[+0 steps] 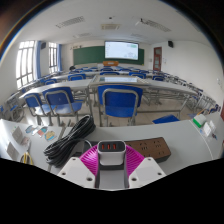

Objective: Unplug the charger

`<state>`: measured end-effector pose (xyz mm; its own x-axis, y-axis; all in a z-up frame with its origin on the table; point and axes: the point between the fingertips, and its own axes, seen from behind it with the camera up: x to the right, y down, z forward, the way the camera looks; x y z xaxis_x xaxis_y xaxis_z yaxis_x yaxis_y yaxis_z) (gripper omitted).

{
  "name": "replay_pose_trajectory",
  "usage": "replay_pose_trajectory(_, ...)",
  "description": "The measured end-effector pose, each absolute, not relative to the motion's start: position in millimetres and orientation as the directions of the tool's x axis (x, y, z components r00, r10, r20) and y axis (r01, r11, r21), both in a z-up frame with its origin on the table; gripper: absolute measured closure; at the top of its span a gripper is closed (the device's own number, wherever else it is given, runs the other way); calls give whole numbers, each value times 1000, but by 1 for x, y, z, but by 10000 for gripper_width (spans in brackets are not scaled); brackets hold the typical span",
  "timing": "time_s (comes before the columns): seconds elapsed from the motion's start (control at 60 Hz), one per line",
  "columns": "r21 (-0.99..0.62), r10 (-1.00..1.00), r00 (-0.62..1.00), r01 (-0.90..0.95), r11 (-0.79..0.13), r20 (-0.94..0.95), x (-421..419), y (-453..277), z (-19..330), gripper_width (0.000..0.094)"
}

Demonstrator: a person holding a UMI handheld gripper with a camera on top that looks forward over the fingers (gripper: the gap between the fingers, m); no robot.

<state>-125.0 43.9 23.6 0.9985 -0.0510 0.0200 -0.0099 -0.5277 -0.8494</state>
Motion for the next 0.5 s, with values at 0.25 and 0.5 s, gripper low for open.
replay_pose_trajectory(0.25, -946, 6, 1000, 14, -324, 13, -133, 64, 147, 702)
replay_pose_trajectory(0.5, -999, -86, 996, -30, -37, -26, -17, 88, 340, 697)
